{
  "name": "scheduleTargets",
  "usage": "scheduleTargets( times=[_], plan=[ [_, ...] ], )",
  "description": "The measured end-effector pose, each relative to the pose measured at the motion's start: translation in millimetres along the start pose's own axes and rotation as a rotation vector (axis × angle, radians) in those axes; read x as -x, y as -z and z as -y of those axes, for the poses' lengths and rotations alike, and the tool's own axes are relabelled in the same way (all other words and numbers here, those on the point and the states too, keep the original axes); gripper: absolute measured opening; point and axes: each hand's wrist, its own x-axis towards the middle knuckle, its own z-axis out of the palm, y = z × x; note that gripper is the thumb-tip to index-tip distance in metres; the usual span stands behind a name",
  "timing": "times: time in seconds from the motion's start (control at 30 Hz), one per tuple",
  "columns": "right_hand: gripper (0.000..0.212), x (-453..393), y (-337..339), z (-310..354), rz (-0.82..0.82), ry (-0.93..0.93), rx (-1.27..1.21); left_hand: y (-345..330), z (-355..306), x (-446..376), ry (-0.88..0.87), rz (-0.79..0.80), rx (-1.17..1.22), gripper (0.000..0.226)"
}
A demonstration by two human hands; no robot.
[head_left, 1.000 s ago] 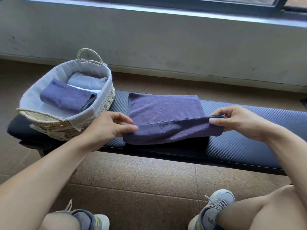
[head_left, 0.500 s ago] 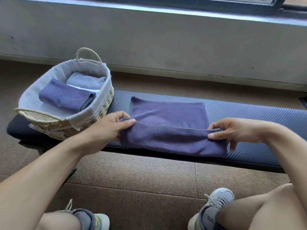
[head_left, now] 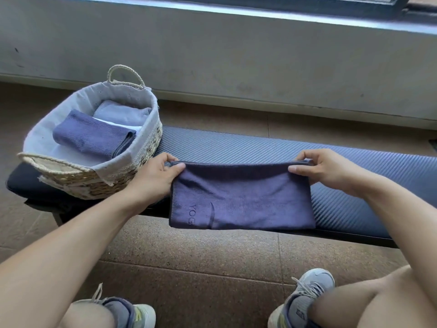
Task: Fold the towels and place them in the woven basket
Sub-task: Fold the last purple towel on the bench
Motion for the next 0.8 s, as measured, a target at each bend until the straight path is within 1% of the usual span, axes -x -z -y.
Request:
scheduleTargets(
  times=[0.03, 0.1, 0.13, 0.23, 0.27, 0.37, 0.6, 0.67, 0.8],
  plan=[
    [0.013, -5, -1, -1, -0.013, 0.007, 0.002, 1, 3, -4, -0.008, -0.013, -0.011, 0.033],
    [0.011, -14, -5, -5, -0.041, -0.005, 0.049, -1, 8, -12, -0.023, -0.039, -0.016, 0.035],
    [0.011, -18, -8, -8, -0.059, -0.017, 0.071, -4, 6, -13, -0.029, -0.063, -0.046, 0.032],
    [0.015, -29, -15, -14, -0.133, -0.041, 0.106, -12, 5, -17, -0.077, -0.161, -0.187, 0.012],
    [0.017, -32, -16, -14, -0.152, -0.044, 0.115, -13, 7, -20, -0.082, -0.194, -0.215, 0.009],
    [0.018, -37, -18, -17, -0.189, -0.061, 0.14, -16, 12, -27, -0.058, -0.256, -0.227, 0.009],
    [0.02, -40, -19, -19, -0.24, -0.096, 0.211, -17, 11, -37, -0.046, -0.304, -0.304, 0.006],
    [0.023, -40, -20, -19, -0.25, -0.096, 0.262, -17, 10, -38, -0.033, -0.311, -0.375, 0.009],
    [0.029, -36, -19, -17, -0.241, -0.148, 0.271, -13, 8, -39, -0.041, -0.28, -0.621, 0.026]
  ],
)
